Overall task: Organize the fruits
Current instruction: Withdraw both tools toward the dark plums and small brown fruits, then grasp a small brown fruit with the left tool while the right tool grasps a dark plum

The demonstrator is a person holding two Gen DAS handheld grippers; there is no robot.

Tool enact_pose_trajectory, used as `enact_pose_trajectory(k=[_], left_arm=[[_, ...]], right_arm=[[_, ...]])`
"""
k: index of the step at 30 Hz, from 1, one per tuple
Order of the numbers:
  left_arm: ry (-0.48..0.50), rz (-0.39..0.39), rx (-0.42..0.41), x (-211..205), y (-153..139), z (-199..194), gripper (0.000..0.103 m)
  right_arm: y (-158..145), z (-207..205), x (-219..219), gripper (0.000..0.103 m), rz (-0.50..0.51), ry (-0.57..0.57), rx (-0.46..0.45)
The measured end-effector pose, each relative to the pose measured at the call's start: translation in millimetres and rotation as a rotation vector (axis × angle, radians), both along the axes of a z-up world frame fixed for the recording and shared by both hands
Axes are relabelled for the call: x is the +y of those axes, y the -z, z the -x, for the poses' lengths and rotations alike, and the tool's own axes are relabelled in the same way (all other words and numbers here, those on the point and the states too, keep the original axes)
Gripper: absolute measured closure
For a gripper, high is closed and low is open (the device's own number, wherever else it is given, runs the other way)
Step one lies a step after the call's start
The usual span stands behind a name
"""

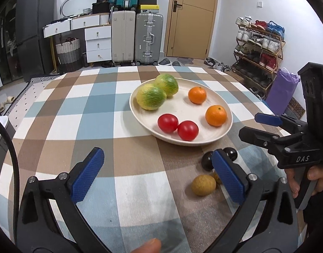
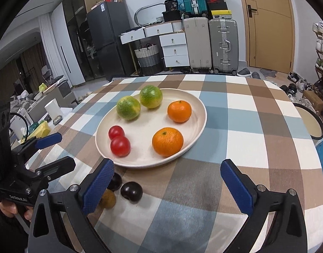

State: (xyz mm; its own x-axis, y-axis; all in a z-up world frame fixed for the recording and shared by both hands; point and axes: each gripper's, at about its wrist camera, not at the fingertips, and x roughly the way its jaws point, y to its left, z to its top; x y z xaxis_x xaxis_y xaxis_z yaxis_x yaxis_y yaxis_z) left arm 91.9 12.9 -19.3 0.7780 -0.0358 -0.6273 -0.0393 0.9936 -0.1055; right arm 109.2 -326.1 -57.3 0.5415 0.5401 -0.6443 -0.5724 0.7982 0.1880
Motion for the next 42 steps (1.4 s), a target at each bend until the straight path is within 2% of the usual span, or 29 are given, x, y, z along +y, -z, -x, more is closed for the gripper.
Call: enact_pose_trajectory(k=[12,20,24,36,38,42], left_arm=[[0.046,-0.005,0.015,-8.4,2.5,3.4,0.001],[0.1,-0.018,0.067,-18.0,10.2,-0.8,0.001],[0.128,0.004,0.108,-17.2,15.3,-4.5,0.001],[0.163,-0.031,0.181,-24.3,26.8,-8.7,0.001],[0.173,-0.034,0.189,-26.0,28.4,-9.4,0.003],[0.191,-0.028,0.205,-27.8,31.2,-11.1,0.019]], right_arm=[[7.1,6.5,-7.4,0.0,0.028,-0.039,0.051],[15.7,6.2,-0.6,0.0,0.096,-0.045,0.081],[16.8,8.4,2.5,0.0,0.116,-0.057,0.075],[26.6,6.7,14.8,0.0,0.182,-0.095,0.107],[27.9,6.2,16.1,0.0,0.188,-0.099,0.112],[28.1,6.4,18.8,0.001,0.203,-0.103,0.105]])
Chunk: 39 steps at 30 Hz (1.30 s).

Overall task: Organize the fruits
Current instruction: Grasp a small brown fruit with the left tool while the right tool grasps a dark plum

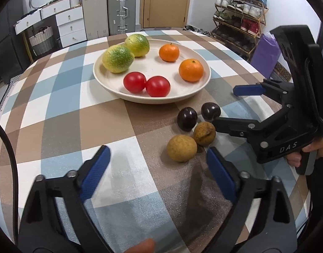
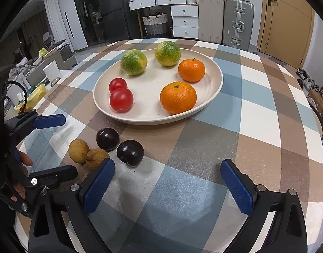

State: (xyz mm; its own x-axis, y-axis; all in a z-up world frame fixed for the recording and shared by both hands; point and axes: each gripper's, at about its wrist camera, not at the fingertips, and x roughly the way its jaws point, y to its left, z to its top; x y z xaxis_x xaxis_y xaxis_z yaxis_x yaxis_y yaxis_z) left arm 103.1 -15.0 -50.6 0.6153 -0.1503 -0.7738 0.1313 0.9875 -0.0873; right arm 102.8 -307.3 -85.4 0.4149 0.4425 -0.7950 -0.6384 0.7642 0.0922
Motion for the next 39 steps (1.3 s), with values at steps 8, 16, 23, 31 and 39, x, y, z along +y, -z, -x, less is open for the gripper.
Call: enact_pose_trajectory(k=[8,16,23,31,39], left_arm=[[0.024,0.005,0.012,-3.1,1.9,-1.1,0.033],[0.073,0.023,0.003,-8.2,0.2,0.4,0.057],[0.117,0.031,0.002,-15.3,-0.2,0.9,0.075],[0.122,0.044,-0.01,-14.0,-2.1,3.1,0.077],[0.105,0.07,-0.018,-8.5,-4.3,4.3,0.077]], right_arm=[[-0.7,3.5,10.5,0.004,0.023,-0.028,-0.021],[-1.8,2.8,14.6,0.019,0.017,-0.041,-0.025],[-2.4,7.2,18.6,0.03,0.012,-0.072,-0.033],[-3.6,10.4,20.5,0.041,-0.005,-0.098,-0.032],[-4.1,10.7,20.6,0.042,-0.017,-0.104,-0.024]])
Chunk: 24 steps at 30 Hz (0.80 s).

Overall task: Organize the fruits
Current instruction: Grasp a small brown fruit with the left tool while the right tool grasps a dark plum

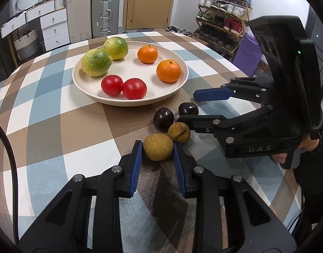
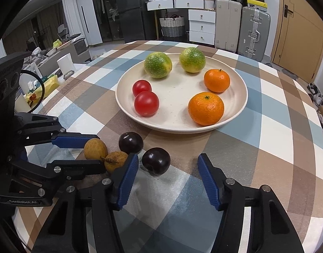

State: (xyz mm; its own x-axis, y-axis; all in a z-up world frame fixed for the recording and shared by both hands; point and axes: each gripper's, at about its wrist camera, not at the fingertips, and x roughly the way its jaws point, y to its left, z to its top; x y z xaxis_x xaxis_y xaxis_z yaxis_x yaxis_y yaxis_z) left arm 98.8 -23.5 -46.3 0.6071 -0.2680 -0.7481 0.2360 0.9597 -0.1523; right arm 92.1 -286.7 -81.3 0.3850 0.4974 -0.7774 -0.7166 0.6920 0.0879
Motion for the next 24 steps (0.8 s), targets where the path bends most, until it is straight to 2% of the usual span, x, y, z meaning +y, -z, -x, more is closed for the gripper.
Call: enact_pose_trajectory(k=[4,12,18,24], left_arm=[[-0.013,0.01,-0.01,3.5,-1.9,1.1,0.077],[-0.048,0.018,-0.025,11.1,-5.1,1.1,0.077],[-0.072,0.03,-0.047,16.7,-9.4,2.1,0.077],[-0.093,0.035,-0.049,20.7,-9.9,0.9,0.077]], right_arm=[[-0.2,0.3,-0.5,0.047,-0.005,-0.005,0.002],[-0.3,0.8,0.6,0.051,-0.013,-0.015,0.006],[-0.4,1.2,2.8,0.059,-0.006,-0.02,0.0],[-1.4,4.9,4.3,0.074,-0.006,-0.045,-0.003]])
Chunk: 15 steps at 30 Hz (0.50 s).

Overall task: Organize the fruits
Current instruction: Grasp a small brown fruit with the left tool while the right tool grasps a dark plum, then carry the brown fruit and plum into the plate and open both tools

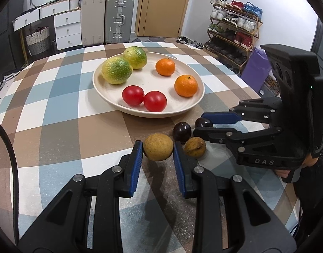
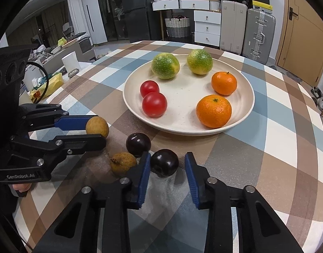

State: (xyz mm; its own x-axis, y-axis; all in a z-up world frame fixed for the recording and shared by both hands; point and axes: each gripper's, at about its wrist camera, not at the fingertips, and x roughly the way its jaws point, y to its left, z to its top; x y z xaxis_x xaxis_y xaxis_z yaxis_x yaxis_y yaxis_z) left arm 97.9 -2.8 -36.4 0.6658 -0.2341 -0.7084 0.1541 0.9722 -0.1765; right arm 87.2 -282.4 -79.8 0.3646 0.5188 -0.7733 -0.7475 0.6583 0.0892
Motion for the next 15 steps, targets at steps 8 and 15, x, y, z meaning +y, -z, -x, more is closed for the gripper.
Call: enact_pose_trajectory(k=[8,15], left_arm=[[-0.018,0.008,-0.023,3.9,-3.1,1.6,0.077],[-0.033,0.008,-0.046,5.3,-7.2,2.5,0.077]], right_arm=[[-7.9,1.5,-5.9,0.076,-0.045,0.009,-0.021],[-18.1,-3.4,-17.4,0.076,-0.108,0.05,-0.036]])
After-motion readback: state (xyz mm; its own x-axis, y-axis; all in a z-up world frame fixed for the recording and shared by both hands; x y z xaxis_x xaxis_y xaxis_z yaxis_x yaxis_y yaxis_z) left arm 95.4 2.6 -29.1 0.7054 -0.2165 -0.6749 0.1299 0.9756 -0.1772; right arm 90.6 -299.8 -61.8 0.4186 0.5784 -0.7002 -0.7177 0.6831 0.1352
